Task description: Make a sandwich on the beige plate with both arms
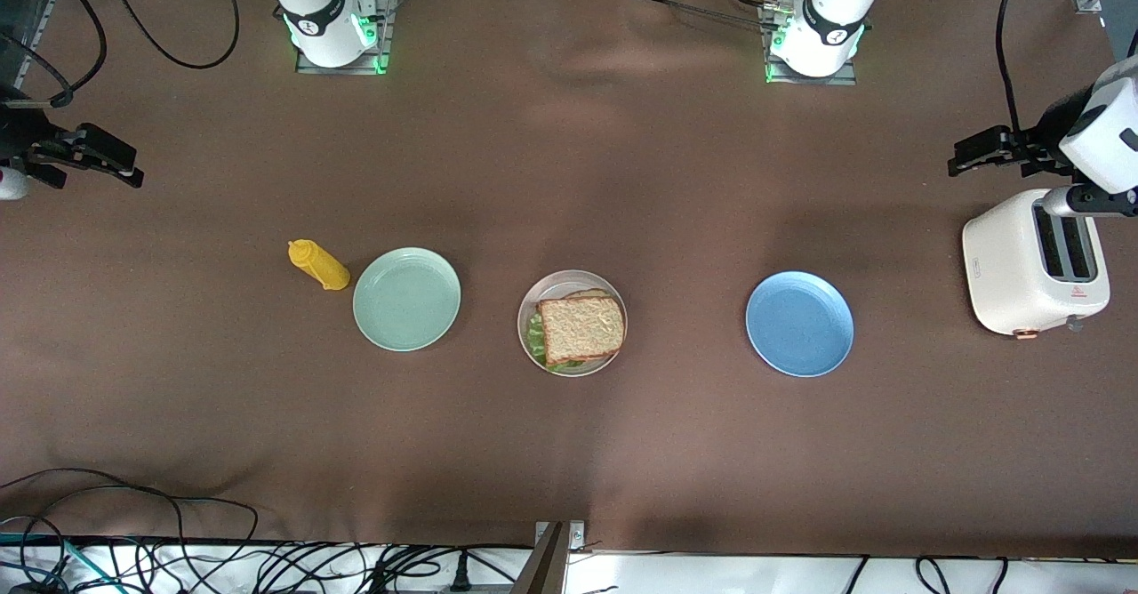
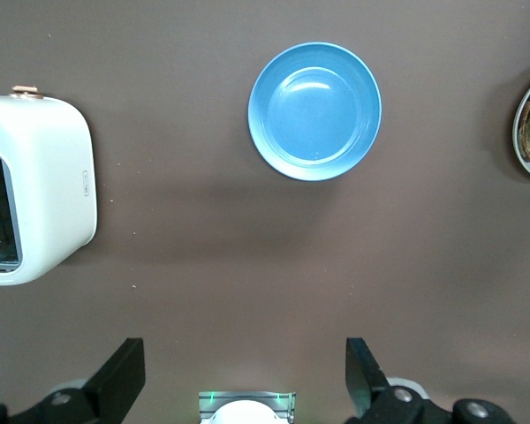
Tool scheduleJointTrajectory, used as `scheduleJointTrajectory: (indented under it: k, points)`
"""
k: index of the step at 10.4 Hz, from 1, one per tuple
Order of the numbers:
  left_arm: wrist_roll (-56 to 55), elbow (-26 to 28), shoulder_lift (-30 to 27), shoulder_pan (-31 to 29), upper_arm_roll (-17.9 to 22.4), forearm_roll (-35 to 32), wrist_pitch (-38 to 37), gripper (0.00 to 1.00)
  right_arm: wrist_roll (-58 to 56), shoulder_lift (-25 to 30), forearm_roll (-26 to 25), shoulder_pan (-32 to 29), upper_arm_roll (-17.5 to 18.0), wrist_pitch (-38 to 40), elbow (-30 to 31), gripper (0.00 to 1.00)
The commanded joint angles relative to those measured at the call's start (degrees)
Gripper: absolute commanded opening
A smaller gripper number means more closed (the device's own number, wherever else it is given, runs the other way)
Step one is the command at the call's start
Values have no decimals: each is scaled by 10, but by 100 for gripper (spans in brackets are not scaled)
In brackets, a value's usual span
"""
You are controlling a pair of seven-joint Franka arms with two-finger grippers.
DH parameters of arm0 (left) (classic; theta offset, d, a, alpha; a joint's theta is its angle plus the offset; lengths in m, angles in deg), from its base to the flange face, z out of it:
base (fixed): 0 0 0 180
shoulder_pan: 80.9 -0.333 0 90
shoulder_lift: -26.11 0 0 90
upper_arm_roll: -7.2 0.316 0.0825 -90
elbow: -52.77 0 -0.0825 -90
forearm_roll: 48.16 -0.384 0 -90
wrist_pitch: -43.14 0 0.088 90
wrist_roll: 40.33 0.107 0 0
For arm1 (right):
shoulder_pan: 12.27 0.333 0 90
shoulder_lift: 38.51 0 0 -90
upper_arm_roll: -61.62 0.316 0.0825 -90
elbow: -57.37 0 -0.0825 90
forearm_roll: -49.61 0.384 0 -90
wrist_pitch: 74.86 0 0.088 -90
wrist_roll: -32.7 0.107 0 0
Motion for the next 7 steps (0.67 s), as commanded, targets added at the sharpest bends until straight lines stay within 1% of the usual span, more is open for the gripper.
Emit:
scheduleJointTrajectory:
  k: [1, 2, 5, 6, 7]
  points:
    - [6, 28, -28, 1, -27, -17, -2, 100, 2, 1, 10, -3, 1, 8, -8, 100]
    - [0, 44, -35, 0, -31, -17, 1, 100, 2, 1, 10, -3, 0, 8, -8, 100]
    - [-4, 65, -42, -1, -39, -20, 9, 100, 2, 1, 10, -3, 0, 8, -8, 100]
    - [-6, 78, -44, -2, -41, -27, 28, 100, 3, 1, 9, -3, 1, 8, -9, 100]
    - [-7, 80, -48, -1, -41, -28, 30, 100, 2, 1, 9, -3, 0, 8, -8, 100]
